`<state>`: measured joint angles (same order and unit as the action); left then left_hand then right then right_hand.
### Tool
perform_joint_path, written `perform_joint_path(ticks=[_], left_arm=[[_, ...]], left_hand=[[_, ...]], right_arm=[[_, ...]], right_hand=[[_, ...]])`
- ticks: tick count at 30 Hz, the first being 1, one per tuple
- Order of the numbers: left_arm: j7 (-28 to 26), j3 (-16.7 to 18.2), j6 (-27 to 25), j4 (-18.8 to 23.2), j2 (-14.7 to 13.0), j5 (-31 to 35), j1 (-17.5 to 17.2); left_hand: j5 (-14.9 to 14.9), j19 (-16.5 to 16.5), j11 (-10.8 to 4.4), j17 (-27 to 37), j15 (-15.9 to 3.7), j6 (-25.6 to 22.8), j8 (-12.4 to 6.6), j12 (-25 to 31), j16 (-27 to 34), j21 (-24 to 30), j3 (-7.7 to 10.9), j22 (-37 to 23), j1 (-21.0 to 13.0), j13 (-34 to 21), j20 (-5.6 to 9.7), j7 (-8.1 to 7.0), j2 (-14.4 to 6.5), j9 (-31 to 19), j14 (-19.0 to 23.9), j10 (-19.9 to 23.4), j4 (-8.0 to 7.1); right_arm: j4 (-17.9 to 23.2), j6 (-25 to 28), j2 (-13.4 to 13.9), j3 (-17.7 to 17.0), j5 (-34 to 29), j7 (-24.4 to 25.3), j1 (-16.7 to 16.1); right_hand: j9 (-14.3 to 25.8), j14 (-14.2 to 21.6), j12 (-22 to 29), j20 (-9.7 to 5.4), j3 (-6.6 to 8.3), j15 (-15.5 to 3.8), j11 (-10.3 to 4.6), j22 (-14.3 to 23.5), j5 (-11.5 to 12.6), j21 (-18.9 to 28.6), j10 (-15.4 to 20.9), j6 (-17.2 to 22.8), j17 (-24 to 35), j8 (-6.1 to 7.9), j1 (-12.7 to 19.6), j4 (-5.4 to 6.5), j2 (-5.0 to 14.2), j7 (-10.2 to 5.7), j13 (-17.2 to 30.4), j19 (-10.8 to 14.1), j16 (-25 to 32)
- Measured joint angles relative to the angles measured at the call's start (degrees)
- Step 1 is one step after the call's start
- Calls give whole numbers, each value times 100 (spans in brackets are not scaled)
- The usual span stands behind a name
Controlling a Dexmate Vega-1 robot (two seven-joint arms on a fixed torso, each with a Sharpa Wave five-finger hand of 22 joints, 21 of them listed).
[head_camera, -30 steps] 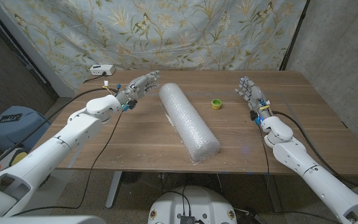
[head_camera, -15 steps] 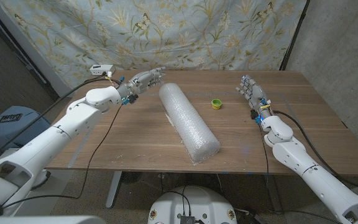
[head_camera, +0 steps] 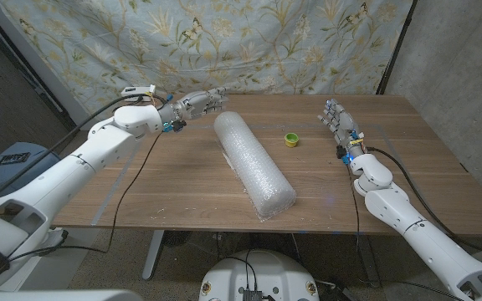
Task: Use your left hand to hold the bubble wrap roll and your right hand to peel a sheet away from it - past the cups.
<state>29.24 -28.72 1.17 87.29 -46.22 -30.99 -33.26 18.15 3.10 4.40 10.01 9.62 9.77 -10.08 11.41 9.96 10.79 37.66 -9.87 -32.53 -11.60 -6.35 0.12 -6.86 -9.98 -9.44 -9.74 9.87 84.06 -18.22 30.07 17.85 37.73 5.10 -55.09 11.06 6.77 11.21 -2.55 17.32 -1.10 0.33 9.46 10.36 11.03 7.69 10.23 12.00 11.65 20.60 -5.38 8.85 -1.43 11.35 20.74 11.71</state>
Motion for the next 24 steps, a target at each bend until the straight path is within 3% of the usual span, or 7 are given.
perform_joint_path(ticks=[24], left_arm=[[939, -255, -125, 132, -193, 271, 520]], left_hand=[[137, 236, 34, -1, 31, 7, 0, -21, -22, -25, -47, 0, -135, -28, 9, 8, -1, 0, -30, -30, 0]], right_arm=[[156, -96, 21, -98, 5, 104, -192]], right_hand=[[0, -39, -22, 21, 0, 39, 17, 0, 0, 0, -58, 0, 13, 0, 0, 1, 0, 0, 0, -22, 0]])
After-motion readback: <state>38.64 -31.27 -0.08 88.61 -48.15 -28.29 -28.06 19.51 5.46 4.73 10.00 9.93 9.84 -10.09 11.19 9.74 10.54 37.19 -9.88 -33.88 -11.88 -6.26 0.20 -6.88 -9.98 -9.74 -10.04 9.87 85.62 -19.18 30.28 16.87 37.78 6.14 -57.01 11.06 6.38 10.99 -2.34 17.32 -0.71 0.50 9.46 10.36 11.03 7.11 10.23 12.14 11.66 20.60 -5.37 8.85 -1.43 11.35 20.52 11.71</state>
